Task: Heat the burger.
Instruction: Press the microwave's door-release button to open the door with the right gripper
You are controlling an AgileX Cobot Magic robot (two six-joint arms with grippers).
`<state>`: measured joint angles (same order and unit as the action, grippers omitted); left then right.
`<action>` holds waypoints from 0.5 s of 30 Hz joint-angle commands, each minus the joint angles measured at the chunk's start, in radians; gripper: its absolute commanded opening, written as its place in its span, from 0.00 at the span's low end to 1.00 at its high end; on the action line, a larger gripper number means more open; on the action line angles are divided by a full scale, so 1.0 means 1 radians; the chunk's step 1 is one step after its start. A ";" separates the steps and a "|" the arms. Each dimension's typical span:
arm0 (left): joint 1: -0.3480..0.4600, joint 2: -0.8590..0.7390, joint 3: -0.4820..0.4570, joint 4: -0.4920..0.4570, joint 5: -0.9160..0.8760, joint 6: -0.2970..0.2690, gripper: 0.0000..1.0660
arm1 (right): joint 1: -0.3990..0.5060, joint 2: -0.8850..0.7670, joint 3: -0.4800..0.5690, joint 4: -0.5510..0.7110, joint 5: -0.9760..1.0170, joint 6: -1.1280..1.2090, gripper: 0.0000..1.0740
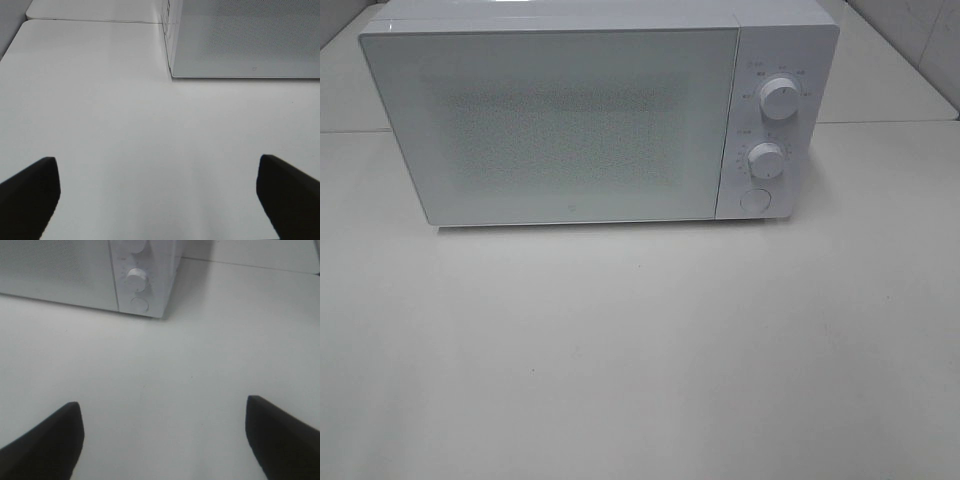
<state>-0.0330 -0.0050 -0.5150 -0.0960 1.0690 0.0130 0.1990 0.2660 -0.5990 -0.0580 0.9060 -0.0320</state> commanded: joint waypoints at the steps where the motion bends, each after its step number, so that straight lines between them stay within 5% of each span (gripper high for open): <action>1: 0.004 -0.011 0.001 0.001 -0.002 -0.005 0.94 | -0.054 -0.067 0.017 0.000 0.003 0.007 0.76; 15: 0.004 -0.012 0.001 0.001 -0.002 -0.005 0.94 | -0.191 -0.306 0.109 0.001 0.055 0.072 0.70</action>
<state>-0.0330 -0.0050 -0.5150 -0.0960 1.0690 0.0130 0.0150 -0.0040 -0.4930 -0.0580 0.9600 0.0300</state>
